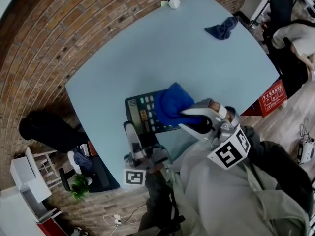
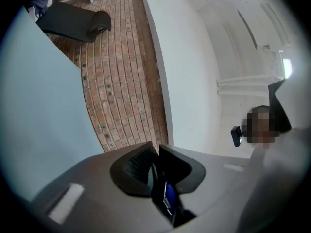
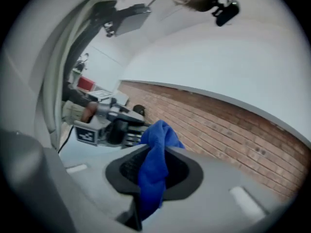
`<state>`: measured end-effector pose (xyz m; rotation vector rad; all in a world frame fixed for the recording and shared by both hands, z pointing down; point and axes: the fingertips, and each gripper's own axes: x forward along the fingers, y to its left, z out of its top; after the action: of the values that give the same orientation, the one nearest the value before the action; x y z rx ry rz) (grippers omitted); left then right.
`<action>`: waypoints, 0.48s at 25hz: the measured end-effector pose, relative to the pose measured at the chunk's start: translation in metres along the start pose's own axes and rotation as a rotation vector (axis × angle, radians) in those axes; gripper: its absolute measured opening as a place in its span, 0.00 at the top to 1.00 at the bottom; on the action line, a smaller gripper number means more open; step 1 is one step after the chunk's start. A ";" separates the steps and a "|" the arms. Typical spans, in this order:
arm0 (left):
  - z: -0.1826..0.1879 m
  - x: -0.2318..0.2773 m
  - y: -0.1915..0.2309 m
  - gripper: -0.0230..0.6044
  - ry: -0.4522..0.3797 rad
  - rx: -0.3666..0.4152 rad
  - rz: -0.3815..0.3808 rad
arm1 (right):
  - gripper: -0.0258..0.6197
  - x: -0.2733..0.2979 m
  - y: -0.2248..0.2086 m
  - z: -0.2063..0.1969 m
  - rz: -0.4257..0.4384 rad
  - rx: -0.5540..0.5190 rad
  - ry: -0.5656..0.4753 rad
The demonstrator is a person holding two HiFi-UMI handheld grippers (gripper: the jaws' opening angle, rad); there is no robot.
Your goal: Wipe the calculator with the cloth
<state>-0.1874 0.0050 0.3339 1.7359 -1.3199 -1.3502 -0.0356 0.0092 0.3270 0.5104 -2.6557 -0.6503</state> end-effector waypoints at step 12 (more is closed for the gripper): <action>-0.002 0.004 -0.007 0.89 0.000 -0.094 -0.073 | 0.86 -0.029 0.016 0.008 0.228 0.249 -0.178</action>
<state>-0.1829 0.0031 0.3270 1.7353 -1.1843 -1.4292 -0.0178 0.0375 0.3211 0.2147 -2.9242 -0.3120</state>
